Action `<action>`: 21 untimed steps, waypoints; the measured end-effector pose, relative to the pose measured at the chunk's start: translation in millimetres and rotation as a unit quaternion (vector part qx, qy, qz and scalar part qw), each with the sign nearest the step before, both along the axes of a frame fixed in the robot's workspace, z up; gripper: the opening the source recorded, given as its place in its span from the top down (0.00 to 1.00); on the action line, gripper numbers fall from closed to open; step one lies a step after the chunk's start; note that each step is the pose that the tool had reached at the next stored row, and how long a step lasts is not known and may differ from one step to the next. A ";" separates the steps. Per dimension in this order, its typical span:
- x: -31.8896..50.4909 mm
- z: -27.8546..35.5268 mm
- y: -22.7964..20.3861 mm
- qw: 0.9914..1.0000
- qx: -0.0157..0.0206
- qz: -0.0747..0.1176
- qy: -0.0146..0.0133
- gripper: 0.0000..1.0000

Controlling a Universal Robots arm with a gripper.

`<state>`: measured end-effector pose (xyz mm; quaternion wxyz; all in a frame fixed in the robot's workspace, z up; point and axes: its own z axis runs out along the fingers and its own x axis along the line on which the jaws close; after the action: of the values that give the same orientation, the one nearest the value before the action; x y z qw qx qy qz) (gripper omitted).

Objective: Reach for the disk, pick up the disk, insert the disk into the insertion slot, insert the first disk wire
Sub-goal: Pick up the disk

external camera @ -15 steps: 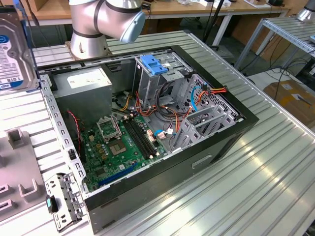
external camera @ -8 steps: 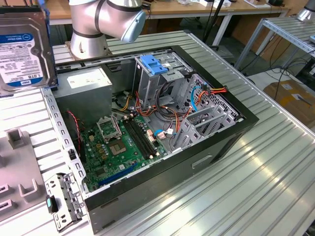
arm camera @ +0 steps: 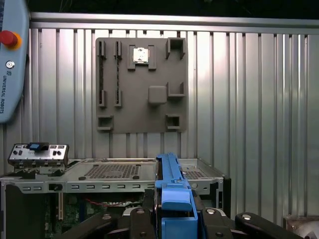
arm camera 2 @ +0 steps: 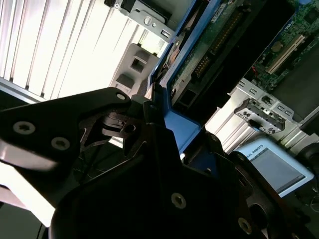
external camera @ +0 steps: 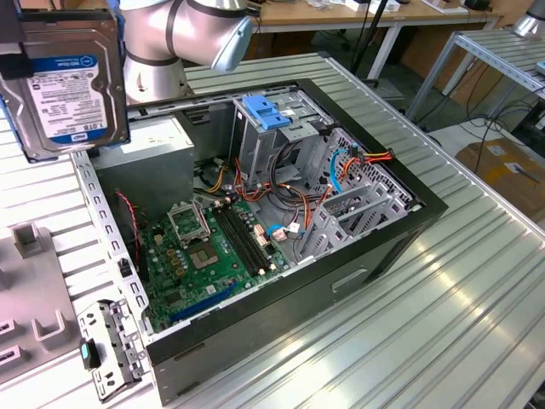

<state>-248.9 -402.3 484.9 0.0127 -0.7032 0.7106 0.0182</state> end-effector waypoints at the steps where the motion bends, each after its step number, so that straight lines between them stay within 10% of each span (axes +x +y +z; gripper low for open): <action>1: 4.5 0.0 -0.1 1.000 0.000 0.000 0.000 0.63; 21: 88.4 -0.2 -1.3 1.000 0.000 0.000 0.000 0.63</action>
<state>-160.4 -403.6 484.7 0.0127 -0.7032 0.7106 0.0182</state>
